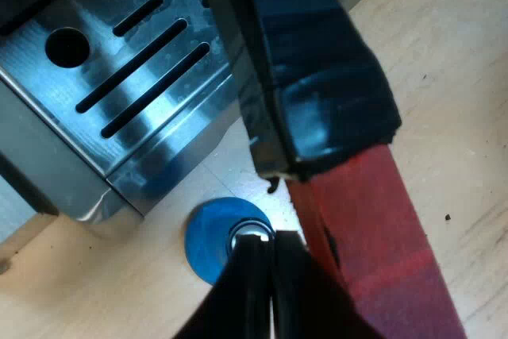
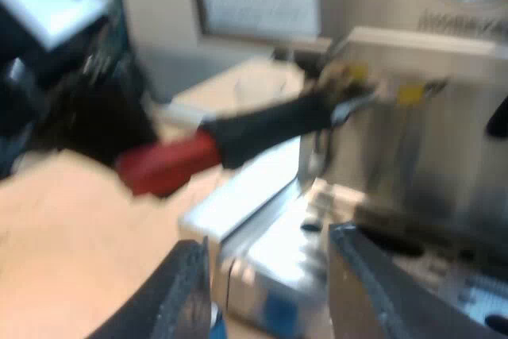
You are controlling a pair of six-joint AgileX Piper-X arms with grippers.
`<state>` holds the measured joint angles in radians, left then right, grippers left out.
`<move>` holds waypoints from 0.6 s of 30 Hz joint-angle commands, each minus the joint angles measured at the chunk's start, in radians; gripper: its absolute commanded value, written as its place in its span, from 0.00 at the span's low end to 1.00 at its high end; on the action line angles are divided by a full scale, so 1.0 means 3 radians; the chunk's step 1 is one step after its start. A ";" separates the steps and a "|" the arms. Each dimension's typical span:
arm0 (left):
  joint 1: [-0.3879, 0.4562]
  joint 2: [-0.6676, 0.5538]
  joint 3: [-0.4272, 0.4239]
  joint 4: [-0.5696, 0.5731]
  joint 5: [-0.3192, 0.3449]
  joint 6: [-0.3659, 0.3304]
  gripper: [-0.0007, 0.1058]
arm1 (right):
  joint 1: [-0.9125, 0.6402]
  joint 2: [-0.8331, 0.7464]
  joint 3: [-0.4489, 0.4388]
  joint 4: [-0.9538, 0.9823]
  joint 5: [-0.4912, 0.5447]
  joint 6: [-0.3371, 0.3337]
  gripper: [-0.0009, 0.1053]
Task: Put the handle in the coffee machine
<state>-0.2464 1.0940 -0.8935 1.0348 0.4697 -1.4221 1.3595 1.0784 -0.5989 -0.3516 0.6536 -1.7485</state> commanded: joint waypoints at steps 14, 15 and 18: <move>-0.0706 -0.0035 0.0000 -0.0034 0.0130 -0.0198 0.01 | -0.0152 -0.0475 0.0016 0.0452 -0.0268 0.0078 0.36; -0.0725 -0.0035 0.0000 -0.0051 0.0130 -0.0198 0.01 | -0.0185 -0.0485 0.0016 0.0452 -0.0280 0.0078 0.36; -0.0747 -0.0035 0.0000 -0.0063 0.0127 -0.0198 0.01 | -0.0237 -0.0512 0.0016 0.0435 -0.0279 -0.0018 0.36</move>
<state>-0.4291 1.0908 -0.8935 1.0158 0.3180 -1.4864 1.2944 0.9361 -0.5938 -0.2210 0.5692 -1.7267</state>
